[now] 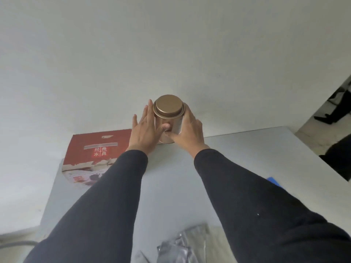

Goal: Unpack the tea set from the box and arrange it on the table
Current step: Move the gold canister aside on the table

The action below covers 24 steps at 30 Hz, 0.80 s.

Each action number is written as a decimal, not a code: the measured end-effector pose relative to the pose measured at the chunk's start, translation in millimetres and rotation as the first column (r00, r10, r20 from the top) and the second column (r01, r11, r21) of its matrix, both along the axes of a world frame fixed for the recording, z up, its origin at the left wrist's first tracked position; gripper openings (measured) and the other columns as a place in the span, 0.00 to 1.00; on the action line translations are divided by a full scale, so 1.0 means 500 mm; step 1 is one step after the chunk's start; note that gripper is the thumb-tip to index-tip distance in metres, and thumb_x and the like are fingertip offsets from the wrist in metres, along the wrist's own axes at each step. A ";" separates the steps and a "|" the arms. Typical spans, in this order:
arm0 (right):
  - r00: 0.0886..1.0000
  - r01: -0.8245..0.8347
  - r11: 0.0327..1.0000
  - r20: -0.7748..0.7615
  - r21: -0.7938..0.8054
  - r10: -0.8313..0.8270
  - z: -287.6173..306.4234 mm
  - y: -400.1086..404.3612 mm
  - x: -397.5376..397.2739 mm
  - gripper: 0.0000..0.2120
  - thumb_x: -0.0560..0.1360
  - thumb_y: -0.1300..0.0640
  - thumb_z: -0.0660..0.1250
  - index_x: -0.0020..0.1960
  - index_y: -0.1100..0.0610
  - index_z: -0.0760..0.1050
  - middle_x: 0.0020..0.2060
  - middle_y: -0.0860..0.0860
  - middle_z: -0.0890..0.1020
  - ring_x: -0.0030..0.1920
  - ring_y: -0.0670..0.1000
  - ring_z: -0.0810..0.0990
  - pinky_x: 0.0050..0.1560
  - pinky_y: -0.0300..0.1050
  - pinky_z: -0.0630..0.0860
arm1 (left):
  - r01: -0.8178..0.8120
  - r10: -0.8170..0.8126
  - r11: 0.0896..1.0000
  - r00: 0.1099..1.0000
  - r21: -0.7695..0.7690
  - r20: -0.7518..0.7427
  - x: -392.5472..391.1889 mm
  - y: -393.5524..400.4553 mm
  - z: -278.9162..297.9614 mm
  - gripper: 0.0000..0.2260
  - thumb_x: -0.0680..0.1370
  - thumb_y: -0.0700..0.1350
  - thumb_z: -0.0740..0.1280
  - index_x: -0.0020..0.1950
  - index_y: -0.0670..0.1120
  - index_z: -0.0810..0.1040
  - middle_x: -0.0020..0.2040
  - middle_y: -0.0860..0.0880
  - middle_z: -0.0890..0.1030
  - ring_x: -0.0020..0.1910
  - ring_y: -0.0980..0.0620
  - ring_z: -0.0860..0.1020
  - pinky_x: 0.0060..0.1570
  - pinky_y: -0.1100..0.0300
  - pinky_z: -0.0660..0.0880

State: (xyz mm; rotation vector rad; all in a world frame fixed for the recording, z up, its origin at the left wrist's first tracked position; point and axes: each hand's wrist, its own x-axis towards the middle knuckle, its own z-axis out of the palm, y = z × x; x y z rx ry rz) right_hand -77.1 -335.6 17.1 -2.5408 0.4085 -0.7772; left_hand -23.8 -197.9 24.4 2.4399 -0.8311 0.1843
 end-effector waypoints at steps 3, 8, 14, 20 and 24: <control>0.999 0.047 0.999 0.001 -0.006 -0.047 0.000 -0.107 -0.055 0.46 0.63 0.43 0.75 0.73 0.55 0.56 0.69 0.48 0.69 0.68 0.50 0.70 0.64 0.54 0.69 | 0.050 -0.050 0.998 0.999 -0.023 -0.017 -0.043 -0.113 -0.005 0.39 0.79 0.62 0.54 0.78 0.45 0.37 0.79 0.51 0.47 0.78 0.53 0.49 0.77 0.49 0.42; 0.997 0.080 0.997 -0.010 0.022 -0.079 -0.020 -0.279 -0.126 0.46 0.64 0.44 0.75 0.73 0.54 0.56 0.69 0.48 0.69 0.69 0.50 0.69 0.66 0.55 0.67 | 0.073 -0.074 0.997 0.996 -0.012 -0.040 -0.102 -0.297 -0.027 0.38 0.80 0.61 0.54 0.78 0.45 0.37 0.79 0.52 0.45 0.78 0.54 0.49 0.76 0.50 0.42; 0.994 0.098 0.994 -0.047 0.052 -0.096 -0.073 -0.496 -0.170 0.45 0.63 0.44 0.75 0.73 0.54 0.57 0.68 0.47 0.70 0.68 0.50 0.70 0.65 0.55 0.69 | 0.064 -0.061 0.998 0.992 0.027 -0.107 -0.144 -0.520 -0.079 0.38 0.80 0.61 0.54 0.78 0.46 0.35 0.79 0.52 0.46 0.78 0.54 0.48 0.76 0.50 0.42; 0.990 0.111 0.990 -0.098 0.092 -0.102 -0.138 -0.662 -0.176 0.44 0.63 0.43 0.75 0.72 0.54 0.58 0.67 0.49 0.72 0.66 0.51 0.72 0.63 0.55 0.71 | 0.063 -0.048 0.995 0.983 0.079 -0.180 -0.154 -0.692 -0.142 0.38 0.80 0.59 0.54 0.78 0.45 0.35 0.79 0.51 0.45 0.78 0.54 0.47 0.76 0.51 0.42; 0.986 0.113 0.985 -0.133 0.127 -0.096 -0.182 -0.736 -0.171 0.44 0.64 0.44 0.75 0.72 0.55 0.58 0.66 0.50 0.73 0.64 0.53 0.73 0.62 0.52 0.72 | 0.068 -0.038 0.988 0.978 0.142 -0.205 -0.147 -0.769 -0.178 0.38 0.81 0.59 0.54 0.78 0.44 0.34 0.79 0.50 0.45 0.78 0.54 0.47 0.76 0.50 0.43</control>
